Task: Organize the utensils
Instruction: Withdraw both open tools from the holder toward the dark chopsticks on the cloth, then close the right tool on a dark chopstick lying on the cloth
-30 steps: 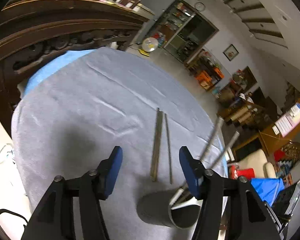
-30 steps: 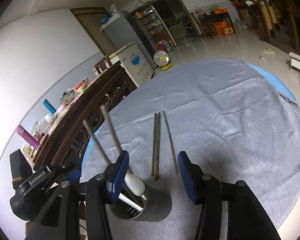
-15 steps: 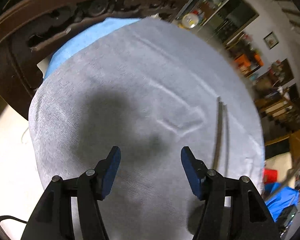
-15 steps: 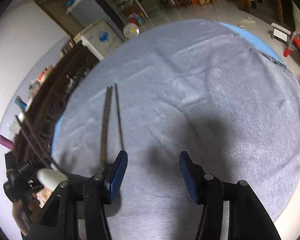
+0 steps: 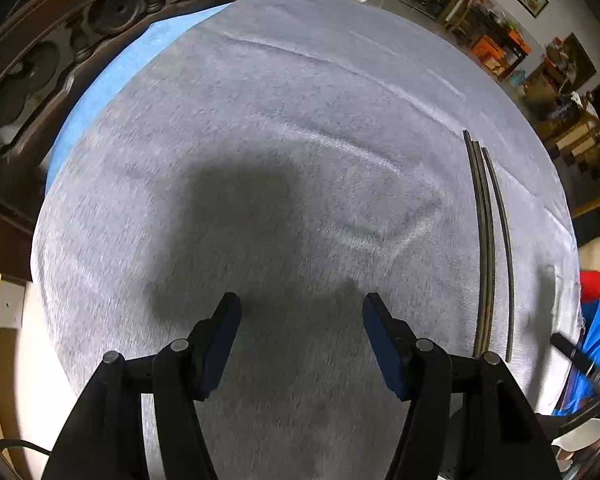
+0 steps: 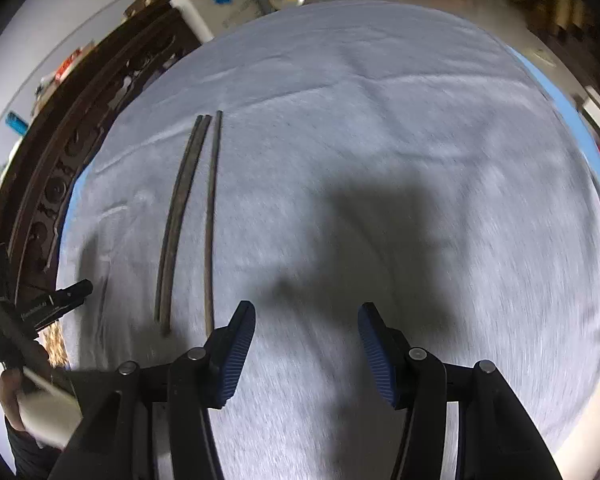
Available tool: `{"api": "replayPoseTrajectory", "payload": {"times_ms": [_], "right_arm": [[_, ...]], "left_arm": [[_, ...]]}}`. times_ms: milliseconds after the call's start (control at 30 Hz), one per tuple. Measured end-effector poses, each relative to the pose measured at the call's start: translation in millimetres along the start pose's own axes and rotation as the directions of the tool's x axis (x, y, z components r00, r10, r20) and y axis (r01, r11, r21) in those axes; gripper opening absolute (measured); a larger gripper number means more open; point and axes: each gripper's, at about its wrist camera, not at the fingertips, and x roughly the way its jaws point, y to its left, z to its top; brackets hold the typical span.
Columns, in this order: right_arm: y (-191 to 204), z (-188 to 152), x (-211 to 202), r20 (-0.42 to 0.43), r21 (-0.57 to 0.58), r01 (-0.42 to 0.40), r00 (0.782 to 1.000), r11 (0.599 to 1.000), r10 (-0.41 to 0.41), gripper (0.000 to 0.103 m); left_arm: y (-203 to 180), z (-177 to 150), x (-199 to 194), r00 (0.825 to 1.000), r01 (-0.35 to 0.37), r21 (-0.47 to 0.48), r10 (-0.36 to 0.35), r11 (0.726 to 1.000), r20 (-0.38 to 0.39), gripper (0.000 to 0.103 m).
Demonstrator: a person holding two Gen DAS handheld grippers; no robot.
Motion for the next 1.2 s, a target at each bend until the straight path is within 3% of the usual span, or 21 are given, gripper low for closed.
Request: {"api": "replayPoseTrajectory", "payload": {"times_ms": [467,533,767,833,900,1033,1200], "right_arm": [[68,92,51,-0.122,-0.142,-0.019,0.993,0.99,0.001,0.056],[74,100,57,-0.139,-0.151,-0.02,0.99,0.988,-0.002,0.047],[97,116,81,-0.193,-0.194,-0.009,0.981,0.981,-0.029,0.032],[100,114,92,-0.223,-0.211,0.014,0.973,0.977,-0.062,0.015],[100,113,93,-0.218,-0.238,0.044,0.971,0.97,-0.097,0.008],[79,113,87,-0.218,-0.211,0.08,0.968,0.974,-0.126,0.007],[46,107,76,-0.226,-0.153,0.073,0.968,0.986,-0.106,0.007]], "left_arm": [[-18,6,12,0.999,-0.048,0.077,0.046,0.996,0.022,0.067],[-17,7,12,0.999,-0.031,0.067,0.029,0.997,0.024,0.067],[-18,17,14,0.999,-0.03,0.065,0.029,0.997,0.017,0.067],[-20,20,14,1.0,-0.028,0.073,0.027,0.997,0.014,0.067],[-25,25,15,1.0,-0.025,0.084,0.024,0.996,0.009,0.067],[-40,42,16,1.0,0.008,0.112,-0.007,0.994,-0.014,0.067],[-74,69,21,0.996,0.069,0.172,-0.058,0.983,-0.069,0.067]]}}
